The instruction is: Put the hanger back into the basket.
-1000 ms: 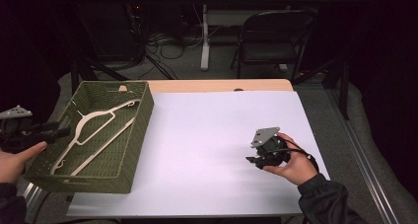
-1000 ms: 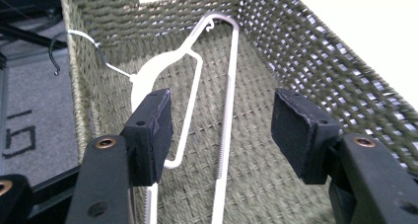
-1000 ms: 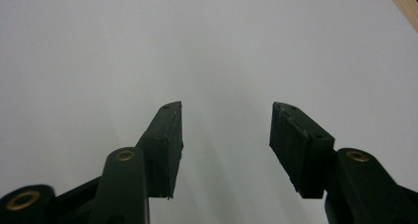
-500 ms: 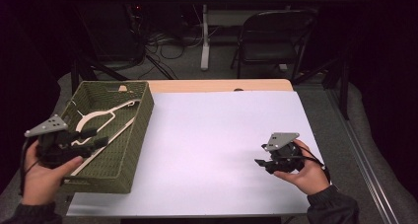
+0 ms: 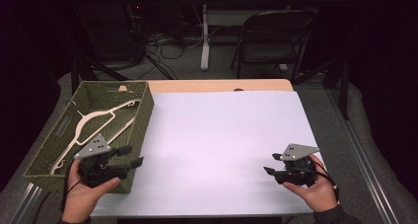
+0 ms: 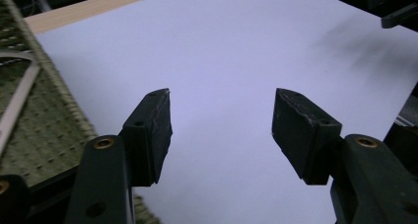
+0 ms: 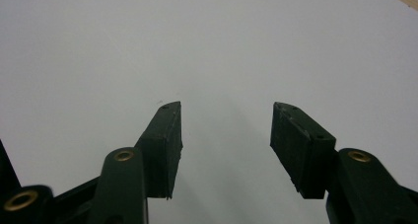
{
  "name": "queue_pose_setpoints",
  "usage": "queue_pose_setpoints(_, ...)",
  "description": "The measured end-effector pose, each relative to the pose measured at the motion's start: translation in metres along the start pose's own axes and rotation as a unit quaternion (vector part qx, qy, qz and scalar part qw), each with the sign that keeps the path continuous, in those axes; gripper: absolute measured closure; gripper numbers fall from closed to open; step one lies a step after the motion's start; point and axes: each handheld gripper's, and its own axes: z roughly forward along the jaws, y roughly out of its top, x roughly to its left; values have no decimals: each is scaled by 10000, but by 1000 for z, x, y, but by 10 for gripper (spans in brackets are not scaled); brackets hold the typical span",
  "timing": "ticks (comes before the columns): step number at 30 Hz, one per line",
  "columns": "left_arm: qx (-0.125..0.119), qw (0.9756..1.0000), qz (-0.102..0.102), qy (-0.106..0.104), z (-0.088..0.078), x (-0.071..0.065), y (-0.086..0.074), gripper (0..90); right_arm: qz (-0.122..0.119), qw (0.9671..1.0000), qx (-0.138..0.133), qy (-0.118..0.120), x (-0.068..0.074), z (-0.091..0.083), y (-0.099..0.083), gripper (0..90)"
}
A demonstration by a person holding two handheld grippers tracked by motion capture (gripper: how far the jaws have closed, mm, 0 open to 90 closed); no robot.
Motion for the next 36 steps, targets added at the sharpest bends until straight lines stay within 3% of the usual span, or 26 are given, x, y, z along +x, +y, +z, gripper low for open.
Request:
queue_pose_setpoints(7,-4,10000,25,-65,16,-10,-13,404,304,9993,-69,-183,0,-4,-20,455)
queue_pose_setpoints(11,-36,9999,-69,-152,23,-11,-20,407,411,9987,-111,-279,0,-4,-29,455)
queue_pose_setpoints(13,-65,9999,-16,-81,26,-14,-23,406,453,9982,-158,-354,-1,-4,-32,455)
queue_pose_setpoints(14,-91,9999,115,48,27,-18,-25,406,514,9978,-196,-373,-2,-4,-33,455)
queue_pose_setpoints(24,-26,9997,228,-88,34,-30,-24,410,553,9972,-289,-400,0,-2,-35,454)
queue_pose_setpoints(30,307,9988,346,-139,48,-36,-29,409,563,9972,-265,-425,-1,-2,-37,467)
queue_pose_setpoints(34,351,9988,300,-143,51,-36,-31,408,624,9968,-244,-443,-2,-1,-39,467)
queue_pose_setpoints(36,352,9988,274,-182,53,-37,-33,402,520,9970,-253,-518,-2,-1,-42,456)
